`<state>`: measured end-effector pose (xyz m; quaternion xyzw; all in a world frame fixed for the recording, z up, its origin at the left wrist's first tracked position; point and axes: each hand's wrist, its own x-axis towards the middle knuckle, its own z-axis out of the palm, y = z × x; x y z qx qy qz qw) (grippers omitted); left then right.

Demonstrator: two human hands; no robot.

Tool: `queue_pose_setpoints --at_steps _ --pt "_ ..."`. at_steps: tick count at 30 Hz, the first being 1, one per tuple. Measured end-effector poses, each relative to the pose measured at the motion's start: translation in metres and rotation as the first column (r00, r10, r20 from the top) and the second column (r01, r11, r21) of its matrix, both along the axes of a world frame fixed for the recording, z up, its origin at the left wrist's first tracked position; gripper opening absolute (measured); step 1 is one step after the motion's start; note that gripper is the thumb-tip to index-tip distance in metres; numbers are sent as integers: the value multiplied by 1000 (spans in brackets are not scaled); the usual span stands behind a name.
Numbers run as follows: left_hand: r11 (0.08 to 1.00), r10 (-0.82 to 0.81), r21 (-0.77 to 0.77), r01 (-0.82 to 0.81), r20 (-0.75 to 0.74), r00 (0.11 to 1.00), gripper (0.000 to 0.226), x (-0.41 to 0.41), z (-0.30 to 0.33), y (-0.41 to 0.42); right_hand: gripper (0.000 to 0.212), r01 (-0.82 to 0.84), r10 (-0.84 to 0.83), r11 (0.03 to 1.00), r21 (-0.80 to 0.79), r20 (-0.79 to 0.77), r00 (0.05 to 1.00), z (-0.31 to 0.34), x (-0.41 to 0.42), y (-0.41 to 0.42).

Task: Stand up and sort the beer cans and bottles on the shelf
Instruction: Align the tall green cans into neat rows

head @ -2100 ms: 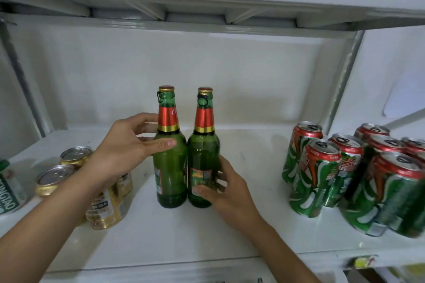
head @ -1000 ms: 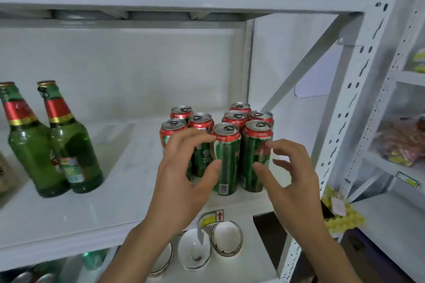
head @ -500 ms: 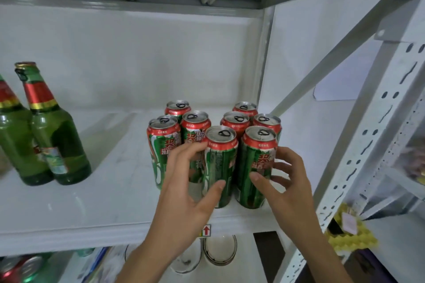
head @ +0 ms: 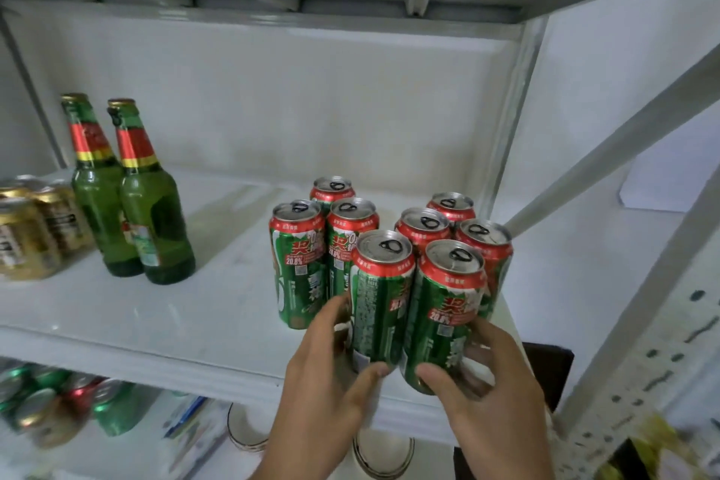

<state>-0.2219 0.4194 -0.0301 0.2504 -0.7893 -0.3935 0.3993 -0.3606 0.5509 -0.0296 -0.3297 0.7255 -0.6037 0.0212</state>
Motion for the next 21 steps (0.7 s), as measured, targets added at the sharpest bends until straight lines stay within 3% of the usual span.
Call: queue_pose_setpoints --at_steps 11,17,21 --pt "998 50 -30 -50 4 999 93 12 2 -30 81 -8 5 998 -62 -48 999 -11 16 -32" --pt "999 -4 -34 5 34 999 91 16 0 -42 80 10 -11 998 -65 -20 1000 -9 18 -42" --pt "989 53 -138 -48 33 998 93 18 -8 -35 81 4 -6 997 -72 -24 1000 -9 22 -41"
